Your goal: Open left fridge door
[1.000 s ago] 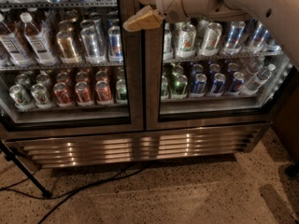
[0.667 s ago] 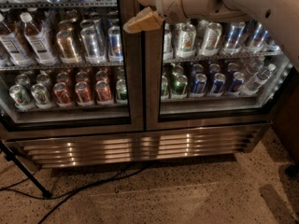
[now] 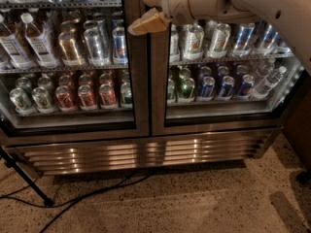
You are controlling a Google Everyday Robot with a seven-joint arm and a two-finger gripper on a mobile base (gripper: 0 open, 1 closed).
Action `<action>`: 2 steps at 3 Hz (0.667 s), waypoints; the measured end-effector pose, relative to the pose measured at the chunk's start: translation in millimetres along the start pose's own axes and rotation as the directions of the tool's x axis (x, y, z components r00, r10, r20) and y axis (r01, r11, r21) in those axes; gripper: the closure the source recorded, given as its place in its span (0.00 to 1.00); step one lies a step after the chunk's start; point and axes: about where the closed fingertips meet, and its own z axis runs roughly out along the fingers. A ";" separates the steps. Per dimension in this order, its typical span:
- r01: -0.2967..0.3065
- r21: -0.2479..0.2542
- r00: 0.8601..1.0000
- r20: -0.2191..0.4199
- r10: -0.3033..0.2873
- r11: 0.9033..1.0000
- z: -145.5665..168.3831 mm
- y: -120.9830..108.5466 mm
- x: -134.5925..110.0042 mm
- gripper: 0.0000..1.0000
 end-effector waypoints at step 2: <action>0.011 0.008 1.000 0.008 -0.012 1.000 -2.2 -4.0 -6.4 0.25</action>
Offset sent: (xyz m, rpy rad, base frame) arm 0.1048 0.0311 0.2273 0.1085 -0.4273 0.0375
